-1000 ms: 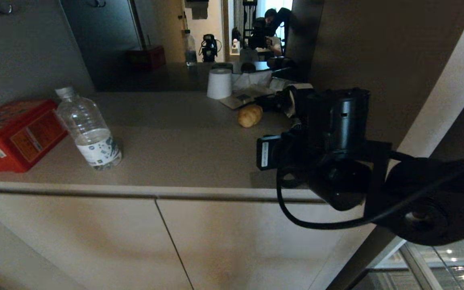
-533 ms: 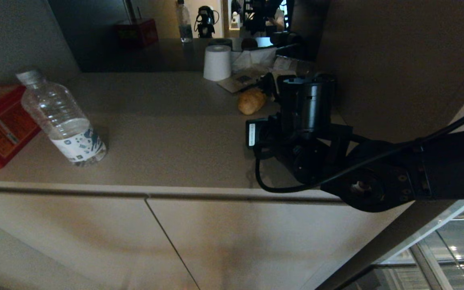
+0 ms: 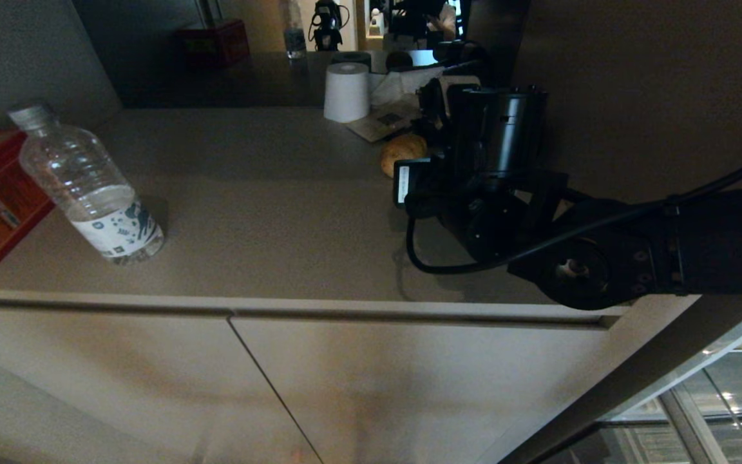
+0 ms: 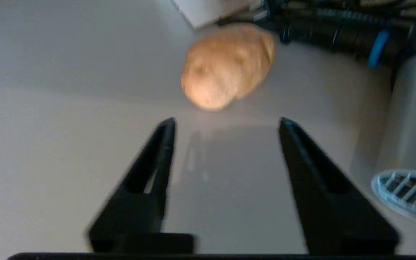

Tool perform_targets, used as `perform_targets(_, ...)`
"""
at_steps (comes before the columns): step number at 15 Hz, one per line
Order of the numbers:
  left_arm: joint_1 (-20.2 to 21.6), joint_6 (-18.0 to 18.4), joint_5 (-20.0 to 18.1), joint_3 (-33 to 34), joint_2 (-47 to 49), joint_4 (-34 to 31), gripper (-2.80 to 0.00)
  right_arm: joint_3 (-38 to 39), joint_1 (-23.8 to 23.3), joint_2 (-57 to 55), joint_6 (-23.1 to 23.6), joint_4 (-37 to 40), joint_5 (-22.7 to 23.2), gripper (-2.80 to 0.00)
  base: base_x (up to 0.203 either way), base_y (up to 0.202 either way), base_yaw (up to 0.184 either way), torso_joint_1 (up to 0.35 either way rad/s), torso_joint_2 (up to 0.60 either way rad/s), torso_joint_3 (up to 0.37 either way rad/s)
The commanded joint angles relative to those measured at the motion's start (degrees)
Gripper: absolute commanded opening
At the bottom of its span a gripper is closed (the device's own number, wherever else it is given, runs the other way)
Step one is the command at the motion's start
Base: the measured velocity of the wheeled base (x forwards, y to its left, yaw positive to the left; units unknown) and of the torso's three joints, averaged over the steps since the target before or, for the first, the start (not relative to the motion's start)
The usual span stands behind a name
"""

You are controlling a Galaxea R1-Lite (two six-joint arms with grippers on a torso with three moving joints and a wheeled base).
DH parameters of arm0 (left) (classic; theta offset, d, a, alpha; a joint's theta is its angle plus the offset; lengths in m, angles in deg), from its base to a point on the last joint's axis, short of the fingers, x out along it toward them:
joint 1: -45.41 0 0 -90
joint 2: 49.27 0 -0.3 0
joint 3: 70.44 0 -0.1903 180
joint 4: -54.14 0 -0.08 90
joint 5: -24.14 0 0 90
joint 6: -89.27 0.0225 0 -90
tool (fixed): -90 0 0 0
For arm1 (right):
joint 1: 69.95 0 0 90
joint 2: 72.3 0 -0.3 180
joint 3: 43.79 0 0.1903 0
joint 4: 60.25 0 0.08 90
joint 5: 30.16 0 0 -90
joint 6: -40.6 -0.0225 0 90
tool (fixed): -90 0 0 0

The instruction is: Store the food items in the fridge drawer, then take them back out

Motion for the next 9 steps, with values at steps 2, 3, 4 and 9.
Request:
perform_targets(2,0.01,-0.09,0.01,0.62,0.01,0.01,-2.80,-3.66,-1.16,-3.99,0.16,-0.69,-0.03,0.00,0.000,0.000,0.000,0.000,0.00,0.000)
perform_targets(3,0.01,-0.36,0.01,0.62,0.01,0.01,-2.80,-4.76,-1.74,-5.57,0.21,-1.54,0.19,0.00,0.000,0.000,0.000,0.000,0.00,0.000)
perform_targets(4,0.01,-0.36,0.01,0.62,0.01,0.01,-2.80,-5.70,-2.35,-7.45,0.56,-4.06,0.61,0.00,0.000,0.000,0.000,0.000,0.00,0.000)
perform_targets(9,0.01,-0.36,0.01,0.59,0.01,0.09,-2.80,-13.32,-4.49,-16.22,4.77,-15.81,2.21,0.00,0.000,0.000,0.000,0.000,0.00,0.000)
